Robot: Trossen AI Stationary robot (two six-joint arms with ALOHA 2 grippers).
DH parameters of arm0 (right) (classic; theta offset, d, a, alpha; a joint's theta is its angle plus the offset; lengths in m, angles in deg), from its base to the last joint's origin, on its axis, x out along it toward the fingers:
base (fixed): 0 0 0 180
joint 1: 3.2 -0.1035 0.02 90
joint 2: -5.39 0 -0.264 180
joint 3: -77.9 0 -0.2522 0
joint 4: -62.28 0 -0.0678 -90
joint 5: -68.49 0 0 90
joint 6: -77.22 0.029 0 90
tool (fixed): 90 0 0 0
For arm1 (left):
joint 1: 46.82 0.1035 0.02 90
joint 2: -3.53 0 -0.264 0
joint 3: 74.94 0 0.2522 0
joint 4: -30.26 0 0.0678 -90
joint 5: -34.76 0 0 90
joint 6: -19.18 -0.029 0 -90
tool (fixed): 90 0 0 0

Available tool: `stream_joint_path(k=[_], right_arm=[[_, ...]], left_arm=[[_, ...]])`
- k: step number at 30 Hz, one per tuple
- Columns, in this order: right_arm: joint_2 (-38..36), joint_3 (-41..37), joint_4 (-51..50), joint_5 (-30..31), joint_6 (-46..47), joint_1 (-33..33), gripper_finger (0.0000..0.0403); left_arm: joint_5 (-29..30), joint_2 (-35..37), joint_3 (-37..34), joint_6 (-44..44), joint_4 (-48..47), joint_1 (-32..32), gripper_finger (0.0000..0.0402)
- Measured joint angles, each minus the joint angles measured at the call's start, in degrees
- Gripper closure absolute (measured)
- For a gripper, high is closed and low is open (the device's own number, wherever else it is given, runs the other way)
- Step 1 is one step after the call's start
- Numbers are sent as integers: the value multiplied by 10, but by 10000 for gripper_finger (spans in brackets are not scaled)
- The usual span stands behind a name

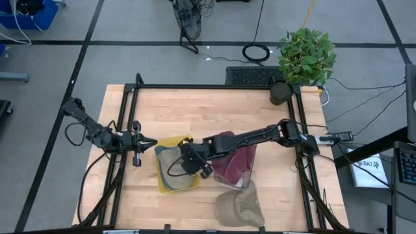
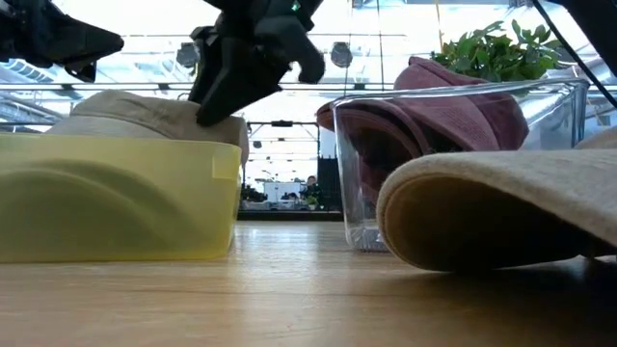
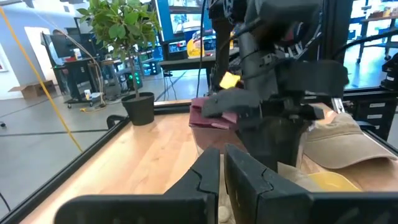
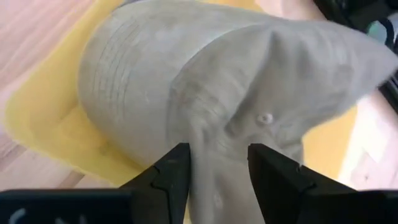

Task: Pick & Place hat
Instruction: Put the top brown cap into the yellow bin

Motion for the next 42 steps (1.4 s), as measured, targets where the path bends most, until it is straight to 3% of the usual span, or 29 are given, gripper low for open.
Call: stream_joint_path(k=[11,17,21,25,30,35,38,42], right_arm=[[-127,0,-48,-24,90,1,268],[-265,-51,-95,-64,154,-14,337],[-391,-204,14,-114,179,-17,395],[-518,-411,218,-137,227,-28,393],[-636,-643,395,-107,224,-16,401],[-714,-826,594,-104,240,4,402],[-737,-906,667,-56,253,12,402],[-757,-970,723,-33,262,23,402]], left_arm=[[16,0,0,30,1,0,371],[17,-10,0,46,22,0,371],[-7,-33,0,54,41,0,371],[-44,-85,0,70,67,0,371],[-19,-191,42,40,139,13,371],[-20,-308,126,40,77,45,371],[-24,-367,152,53,34,68,371],[-94,-425,176,65,26,98,371]])
